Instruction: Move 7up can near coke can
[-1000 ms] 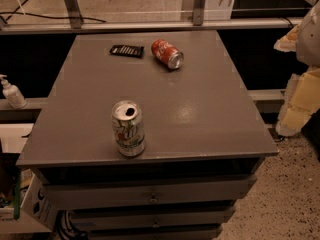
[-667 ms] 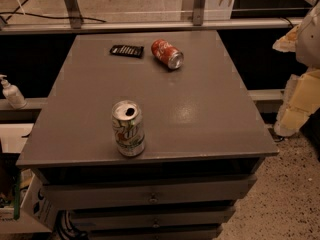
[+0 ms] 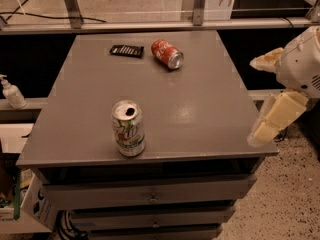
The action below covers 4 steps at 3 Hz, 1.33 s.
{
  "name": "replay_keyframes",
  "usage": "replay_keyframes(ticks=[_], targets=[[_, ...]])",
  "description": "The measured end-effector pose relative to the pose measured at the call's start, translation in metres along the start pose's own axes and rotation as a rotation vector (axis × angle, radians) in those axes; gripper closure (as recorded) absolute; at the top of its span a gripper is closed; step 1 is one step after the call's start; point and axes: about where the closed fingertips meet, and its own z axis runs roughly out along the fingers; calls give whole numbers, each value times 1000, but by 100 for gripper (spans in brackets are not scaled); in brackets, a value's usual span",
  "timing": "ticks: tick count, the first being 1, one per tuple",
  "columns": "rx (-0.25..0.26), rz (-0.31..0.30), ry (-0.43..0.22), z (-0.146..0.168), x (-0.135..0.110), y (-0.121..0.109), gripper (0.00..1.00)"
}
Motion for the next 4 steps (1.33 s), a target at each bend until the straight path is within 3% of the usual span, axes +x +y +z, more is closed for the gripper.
replay_keyframes(ticks=[2,4], targets=[[-98,24,-358,70,-54,19,0],[-222,31,-633,115,-108,54,0]])
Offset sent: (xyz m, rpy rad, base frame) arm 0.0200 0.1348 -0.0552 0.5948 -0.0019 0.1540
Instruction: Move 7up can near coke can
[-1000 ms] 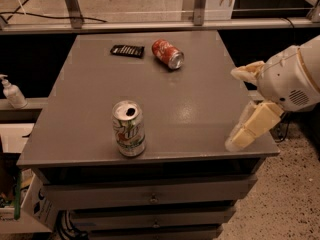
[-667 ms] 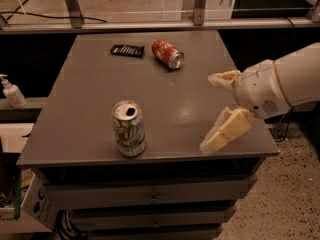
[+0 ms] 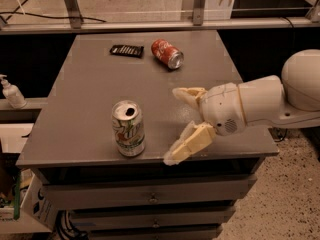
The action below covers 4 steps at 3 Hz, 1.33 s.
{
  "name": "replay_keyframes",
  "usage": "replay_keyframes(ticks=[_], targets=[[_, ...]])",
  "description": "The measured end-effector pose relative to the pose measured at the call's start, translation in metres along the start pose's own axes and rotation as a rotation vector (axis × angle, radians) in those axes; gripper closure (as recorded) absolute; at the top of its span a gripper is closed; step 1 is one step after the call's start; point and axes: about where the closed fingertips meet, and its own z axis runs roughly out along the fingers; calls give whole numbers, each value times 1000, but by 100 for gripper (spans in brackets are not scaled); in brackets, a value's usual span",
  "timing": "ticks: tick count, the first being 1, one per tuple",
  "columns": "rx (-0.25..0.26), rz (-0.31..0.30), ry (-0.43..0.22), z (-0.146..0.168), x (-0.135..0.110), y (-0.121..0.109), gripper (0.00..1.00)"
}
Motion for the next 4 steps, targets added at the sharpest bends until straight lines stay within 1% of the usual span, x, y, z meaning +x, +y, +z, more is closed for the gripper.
replay_keyframes(ticks=[1,2,3,4], targets=[[-88,3,-87,32,-10,26,0],[-155,-3,-139,59,-20,38,0],[-188,-5,-175,80,-29,38,0],[-189,-2,-198,94,-34,34,17]])
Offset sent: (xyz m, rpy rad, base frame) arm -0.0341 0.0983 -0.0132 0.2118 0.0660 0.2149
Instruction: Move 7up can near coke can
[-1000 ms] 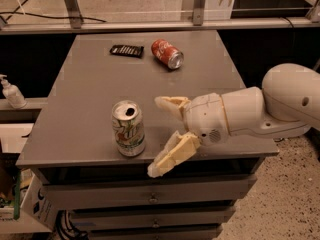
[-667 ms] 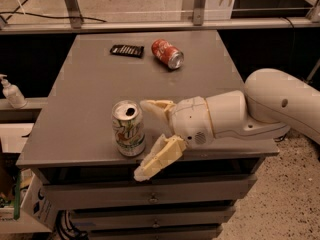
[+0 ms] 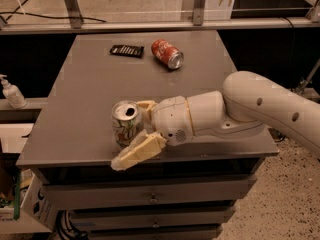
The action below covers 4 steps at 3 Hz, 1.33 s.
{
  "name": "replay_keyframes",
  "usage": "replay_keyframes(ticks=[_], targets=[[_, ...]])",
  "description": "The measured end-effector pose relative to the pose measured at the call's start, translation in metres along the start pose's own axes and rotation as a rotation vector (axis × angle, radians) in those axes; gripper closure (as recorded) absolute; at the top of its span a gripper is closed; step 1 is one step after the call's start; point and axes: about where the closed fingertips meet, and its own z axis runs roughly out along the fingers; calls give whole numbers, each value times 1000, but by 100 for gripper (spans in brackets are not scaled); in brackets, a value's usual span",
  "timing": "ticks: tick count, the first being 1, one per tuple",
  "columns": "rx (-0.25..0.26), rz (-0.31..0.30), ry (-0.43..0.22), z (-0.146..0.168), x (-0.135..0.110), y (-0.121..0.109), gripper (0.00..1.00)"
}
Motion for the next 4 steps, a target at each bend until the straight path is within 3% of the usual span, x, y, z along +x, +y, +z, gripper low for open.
replay_keyframes(ticks=[1,2,3,4], targets=[[20,1,3,-6,4,-6,40],[71,-13,31,-36,7,-23,64],[162,-35,73,-88,1,-52,87],[307,-36,124,-167,-15,-93,100]])
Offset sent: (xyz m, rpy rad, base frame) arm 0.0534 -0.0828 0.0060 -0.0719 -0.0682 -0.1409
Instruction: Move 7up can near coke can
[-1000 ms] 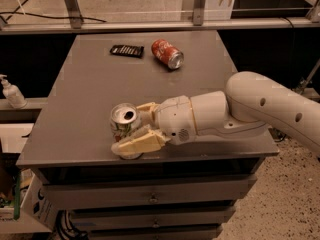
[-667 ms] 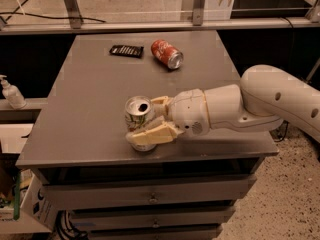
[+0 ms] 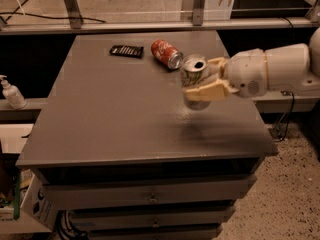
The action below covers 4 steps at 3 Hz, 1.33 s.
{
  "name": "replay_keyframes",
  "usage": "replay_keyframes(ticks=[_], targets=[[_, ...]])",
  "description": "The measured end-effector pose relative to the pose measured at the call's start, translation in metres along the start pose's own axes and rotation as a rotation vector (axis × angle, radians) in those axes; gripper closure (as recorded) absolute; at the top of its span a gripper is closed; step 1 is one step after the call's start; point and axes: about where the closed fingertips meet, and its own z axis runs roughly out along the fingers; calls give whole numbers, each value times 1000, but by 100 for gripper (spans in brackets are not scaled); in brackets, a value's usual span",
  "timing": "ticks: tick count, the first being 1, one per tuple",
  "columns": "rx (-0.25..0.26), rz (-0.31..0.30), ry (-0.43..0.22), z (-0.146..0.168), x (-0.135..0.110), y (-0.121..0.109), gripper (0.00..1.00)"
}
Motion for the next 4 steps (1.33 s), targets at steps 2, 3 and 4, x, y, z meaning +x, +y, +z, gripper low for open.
replay_keyframes(ticks=[2,3,4], targets=[[73,-39,-14,-28,-23,-22,100],[71,-51,-16,-26,-25,-23,100],[109,-86,-41,-20,-30,-49,100]])
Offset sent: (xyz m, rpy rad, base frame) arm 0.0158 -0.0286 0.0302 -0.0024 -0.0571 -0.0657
